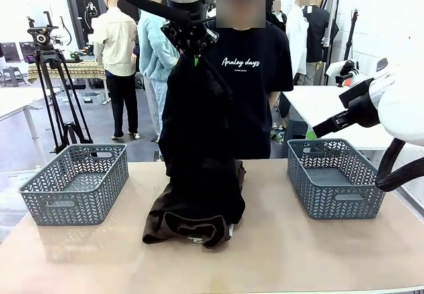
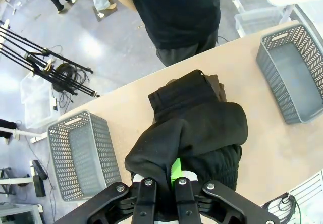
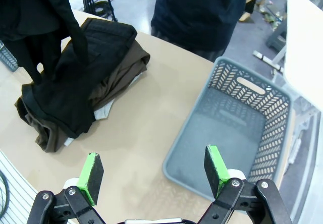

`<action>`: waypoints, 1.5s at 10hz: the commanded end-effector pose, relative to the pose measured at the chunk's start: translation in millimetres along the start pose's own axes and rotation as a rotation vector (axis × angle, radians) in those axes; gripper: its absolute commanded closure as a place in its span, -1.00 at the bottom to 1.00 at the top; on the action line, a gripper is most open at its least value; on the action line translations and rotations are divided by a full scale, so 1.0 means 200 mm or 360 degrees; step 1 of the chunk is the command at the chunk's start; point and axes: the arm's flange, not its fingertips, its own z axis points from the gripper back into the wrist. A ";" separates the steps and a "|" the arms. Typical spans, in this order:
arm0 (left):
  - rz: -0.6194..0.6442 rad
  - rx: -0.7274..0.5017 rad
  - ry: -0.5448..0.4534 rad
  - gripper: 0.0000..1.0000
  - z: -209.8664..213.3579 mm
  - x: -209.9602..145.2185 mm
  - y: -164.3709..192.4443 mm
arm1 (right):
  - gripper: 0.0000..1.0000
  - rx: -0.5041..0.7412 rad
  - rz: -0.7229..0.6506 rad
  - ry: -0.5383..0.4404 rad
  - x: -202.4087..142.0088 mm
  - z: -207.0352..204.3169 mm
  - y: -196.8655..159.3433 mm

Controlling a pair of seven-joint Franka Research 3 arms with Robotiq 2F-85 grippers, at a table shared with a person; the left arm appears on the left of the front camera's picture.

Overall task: Sort the tops and bottoms.
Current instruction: Sort the clothes according to human instructions.

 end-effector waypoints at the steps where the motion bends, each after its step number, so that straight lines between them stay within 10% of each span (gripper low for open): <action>1: 0.0006 -0.0005 -0.0031 1.00 0.03 0.01 0.01 | -1.00 0.0010 0.0002 0.0004 0.00 -0.01 0.00; 15: 0.0006 -0.0005 -0.0031 1.00 0.03 0.01 0.01 | -1.00 0.0010 0.0002 0.0004 0.00 -0.01 0.00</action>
